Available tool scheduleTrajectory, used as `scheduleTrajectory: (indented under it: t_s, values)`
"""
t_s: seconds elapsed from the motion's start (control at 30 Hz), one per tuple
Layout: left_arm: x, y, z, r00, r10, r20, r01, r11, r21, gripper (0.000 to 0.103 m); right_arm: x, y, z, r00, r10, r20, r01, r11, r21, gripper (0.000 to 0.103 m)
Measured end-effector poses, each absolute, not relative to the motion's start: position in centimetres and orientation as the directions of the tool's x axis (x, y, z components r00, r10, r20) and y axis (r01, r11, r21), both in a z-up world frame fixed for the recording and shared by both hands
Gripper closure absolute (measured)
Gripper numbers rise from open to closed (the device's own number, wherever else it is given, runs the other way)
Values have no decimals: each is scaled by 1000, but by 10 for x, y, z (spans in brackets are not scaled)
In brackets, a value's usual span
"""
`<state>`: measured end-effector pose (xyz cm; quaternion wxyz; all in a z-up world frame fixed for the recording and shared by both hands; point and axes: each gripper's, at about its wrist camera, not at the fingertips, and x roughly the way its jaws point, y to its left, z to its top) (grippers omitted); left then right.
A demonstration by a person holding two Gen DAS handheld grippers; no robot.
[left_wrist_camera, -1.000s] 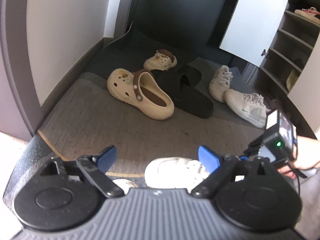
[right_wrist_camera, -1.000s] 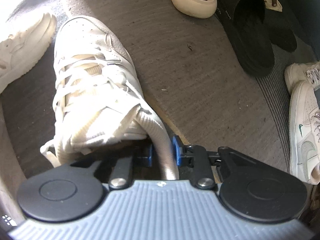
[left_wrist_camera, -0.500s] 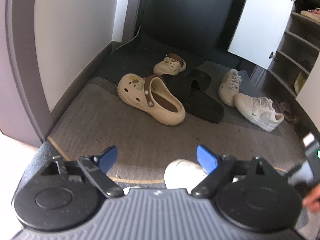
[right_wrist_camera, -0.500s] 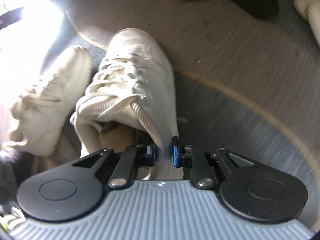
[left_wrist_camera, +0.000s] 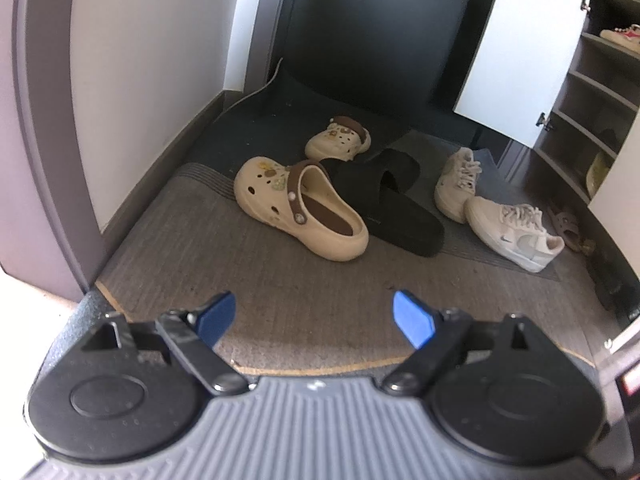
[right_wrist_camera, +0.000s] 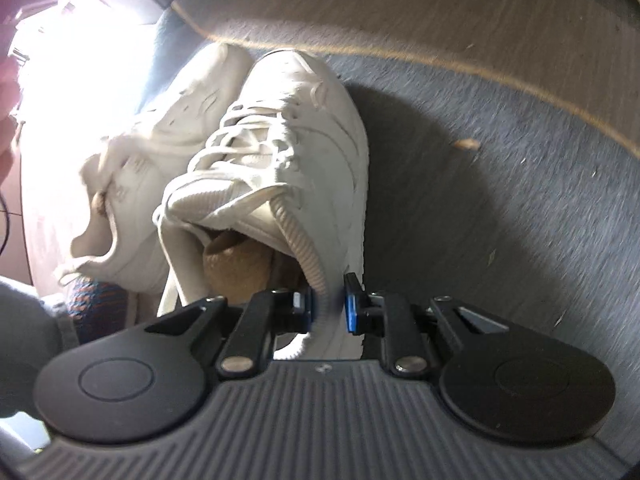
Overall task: Organize scattered shoes
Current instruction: 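Set the sneaker beside its pair with the right gripper and release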
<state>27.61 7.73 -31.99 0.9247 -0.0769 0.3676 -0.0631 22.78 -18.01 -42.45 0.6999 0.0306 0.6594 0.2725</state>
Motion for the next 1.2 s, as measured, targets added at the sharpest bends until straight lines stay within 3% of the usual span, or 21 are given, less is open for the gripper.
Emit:
scheduleTrajectory:
  t_s: [0.2, 0.4, 0.63, 0.67, 0.73, 0.8, 1.03, 1.2]
  values:
    - [276, 78, -321, 711, -173, -682, 55, 980, -191, 15, 203, -152, -437, -95, 457, -884, -302, 833, 463, 77]
    - [275, 75, -320, 711, -182, -680, 62, 979, -197, 15, 185, -126, -447, -85, 401, -912, -329, 853, 406, 75]
    - [273, 72, -314, 709, -196, -677, 61, 974, -217, 14, 178, -143, -440, -44, 451, -891, -198, 871, 450, 74]
    - [272, 71, -313, 710, -198, -675, 63, 974, -218, 14, 175, -145, -439, -42, 468, -882, -173, 866, 468, 71]
    - [269, 67, -310, 713, -199, -672, 70, 974, -214, 14, 177, -146, -445, -36, 494, -869, -160, 855, 493, 55]
    - [266, 64, -306, 719, -195, -667, 75, 976, -204, 14, 170, -154, -435, 8, 521, -854, -137, 846, 515, 19]
    - [268, 51, -295, 744, -105, -660, 69, 994, -81, 11, 139, -186, -395, 179, 591, -787, -89, 806, 585, 20]
    - [309, 41, -292, 727, -50, -685, 84, 996, 16, 12, 138, -217, -372, 307, 536, -787, -56, 835, 547, 20]
